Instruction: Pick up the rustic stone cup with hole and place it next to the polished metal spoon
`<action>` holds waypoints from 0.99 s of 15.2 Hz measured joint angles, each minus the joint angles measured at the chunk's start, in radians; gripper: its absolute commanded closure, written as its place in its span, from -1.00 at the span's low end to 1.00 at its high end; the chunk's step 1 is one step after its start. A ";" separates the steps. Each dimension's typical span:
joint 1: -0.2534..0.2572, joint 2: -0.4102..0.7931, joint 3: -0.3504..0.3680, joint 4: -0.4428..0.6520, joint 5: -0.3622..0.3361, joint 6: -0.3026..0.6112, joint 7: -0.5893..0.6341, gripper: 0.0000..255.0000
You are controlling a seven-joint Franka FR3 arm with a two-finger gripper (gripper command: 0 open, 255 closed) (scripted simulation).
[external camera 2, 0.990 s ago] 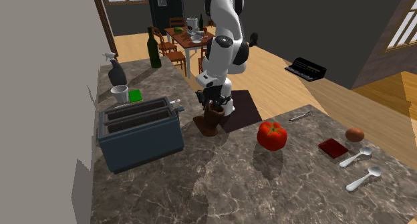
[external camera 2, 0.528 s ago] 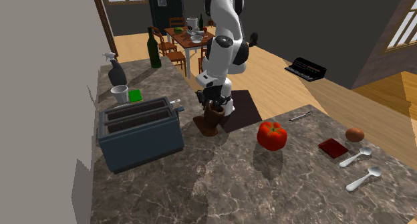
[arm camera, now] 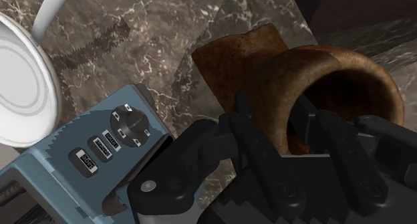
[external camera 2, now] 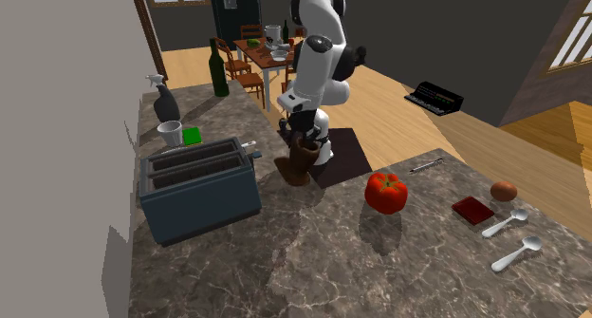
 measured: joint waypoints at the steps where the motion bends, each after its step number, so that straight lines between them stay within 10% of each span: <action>1: 0.001 -0.005 0.002 0.012 0.003 -0.017 -0.003 1.00; 15: 0.011 -0.025 0.024 0.185 0.032 -0.207 -0.035 1.00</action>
